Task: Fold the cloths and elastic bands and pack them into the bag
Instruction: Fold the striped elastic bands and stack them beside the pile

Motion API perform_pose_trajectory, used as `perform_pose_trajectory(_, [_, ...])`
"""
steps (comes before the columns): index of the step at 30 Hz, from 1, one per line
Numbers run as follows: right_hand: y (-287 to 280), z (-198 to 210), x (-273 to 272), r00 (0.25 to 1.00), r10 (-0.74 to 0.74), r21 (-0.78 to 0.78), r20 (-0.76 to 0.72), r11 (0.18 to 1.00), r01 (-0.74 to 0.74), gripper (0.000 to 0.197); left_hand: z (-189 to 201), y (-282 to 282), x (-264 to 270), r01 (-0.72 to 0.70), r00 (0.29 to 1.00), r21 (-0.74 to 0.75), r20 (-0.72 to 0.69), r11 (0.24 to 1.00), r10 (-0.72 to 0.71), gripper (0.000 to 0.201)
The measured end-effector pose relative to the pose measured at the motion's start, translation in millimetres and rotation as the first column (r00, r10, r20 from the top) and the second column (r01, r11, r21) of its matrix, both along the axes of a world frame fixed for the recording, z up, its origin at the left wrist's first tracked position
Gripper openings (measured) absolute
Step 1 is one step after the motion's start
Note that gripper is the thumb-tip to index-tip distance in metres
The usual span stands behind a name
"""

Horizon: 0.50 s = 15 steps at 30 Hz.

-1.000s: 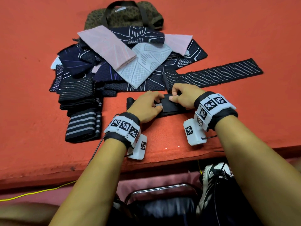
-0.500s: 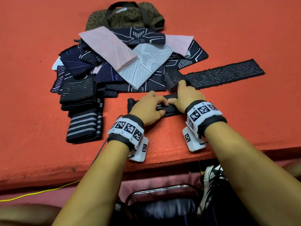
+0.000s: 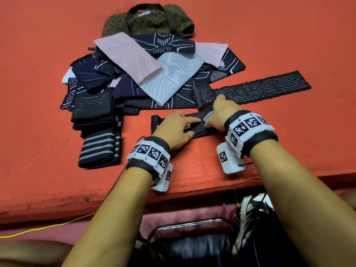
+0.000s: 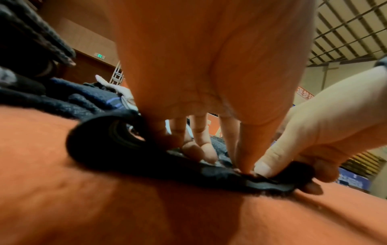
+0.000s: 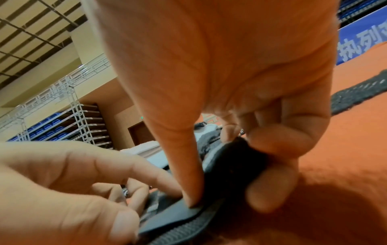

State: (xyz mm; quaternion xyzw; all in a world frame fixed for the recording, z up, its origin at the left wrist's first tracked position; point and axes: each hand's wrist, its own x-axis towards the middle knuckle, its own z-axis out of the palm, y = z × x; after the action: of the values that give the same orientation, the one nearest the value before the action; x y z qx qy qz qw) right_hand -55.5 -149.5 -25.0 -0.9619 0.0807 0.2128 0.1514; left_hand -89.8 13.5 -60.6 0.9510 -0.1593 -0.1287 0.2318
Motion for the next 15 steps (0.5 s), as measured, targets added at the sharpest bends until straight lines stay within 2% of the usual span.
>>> perform_pose_trajectory(6, [-5.2,18.9,3.9,0.991,0.073,-0.058,0.11,0.996,-0.067,0.066,2.2,-3.1,0.2,-0.011,1.0,-0.102,-0.014,0.995,0.01,0.039])
perform_pose_trajectory(11, [2.5,31.4,-2.7,0.955,0.269,-0.016,0.126,0.963,-0.269,0.056,1.2,4.7,3.8,-0.037,0.998,-0.152,-0.051,0.988,0.029,0.034])
perform_pose_trajectory(13, [9.4,28.6,-7.9,0.937,0.33,-0.011,0.117,0.944,-0.331,0.052,-0.1,7.7,7.1,-0.13,0.983,-0.301,-0.162,0.945,0.083,0.036])
perform_pose_trajectory(15, [17.7,19.9,-12.7,0.926,0.35,0.048,0.138,0.932,-0.359,0.052,3.7,7.4,7.7,-0.323,0.925,-0.465,-0.337,0.824,0.172,0.036])
